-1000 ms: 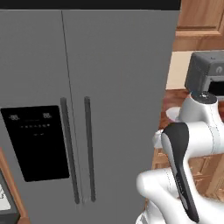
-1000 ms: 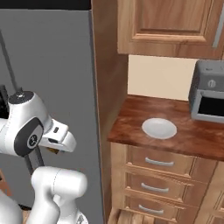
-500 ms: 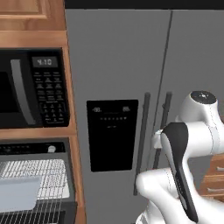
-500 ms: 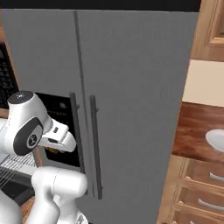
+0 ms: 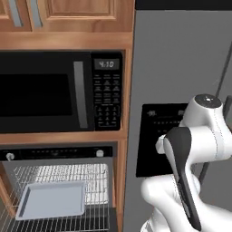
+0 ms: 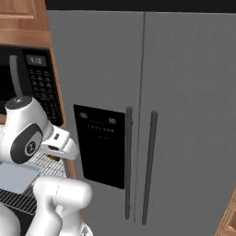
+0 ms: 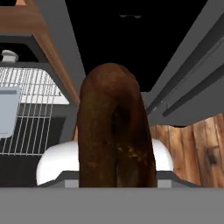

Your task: Place the sweet potato on the top rack of the oven.

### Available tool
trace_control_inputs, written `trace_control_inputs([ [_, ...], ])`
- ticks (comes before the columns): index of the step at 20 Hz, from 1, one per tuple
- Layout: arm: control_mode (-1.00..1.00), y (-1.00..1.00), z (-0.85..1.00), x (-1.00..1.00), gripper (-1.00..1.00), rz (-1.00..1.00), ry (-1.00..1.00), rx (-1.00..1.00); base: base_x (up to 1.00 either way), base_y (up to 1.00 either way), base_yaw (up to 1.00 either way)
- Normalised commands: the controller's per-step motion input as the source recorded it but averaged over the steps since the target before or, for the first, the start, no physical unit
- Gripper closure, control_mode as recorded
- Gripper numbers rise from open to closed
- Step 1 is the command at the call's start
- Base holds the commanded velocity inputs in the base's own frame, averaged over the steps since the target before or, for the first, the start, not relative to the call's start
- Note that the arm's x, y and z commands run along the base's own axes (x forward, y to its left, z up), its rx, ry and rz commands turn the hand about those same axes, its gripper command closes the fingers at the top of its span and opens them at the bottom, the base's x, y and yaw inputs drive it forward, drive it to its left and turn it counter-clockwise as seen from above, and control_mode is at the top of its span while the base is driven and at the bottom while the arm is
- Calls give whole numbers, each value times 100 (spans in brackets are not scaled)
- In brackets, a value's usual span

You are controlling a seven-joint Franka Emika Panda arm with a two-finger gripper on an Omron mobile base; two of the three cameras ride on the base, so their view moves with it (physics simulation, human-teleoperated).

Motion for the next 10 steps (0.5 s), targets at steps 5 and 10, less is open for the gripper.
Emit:
trace_control_inputs([
  [5, 100, 0, 0, 0, 100, 0, 0, 0, 70, 10, 0],
  [10, 100, 0, 0, 0, 100, 0, 0, 0, 41, 20, 0],
])
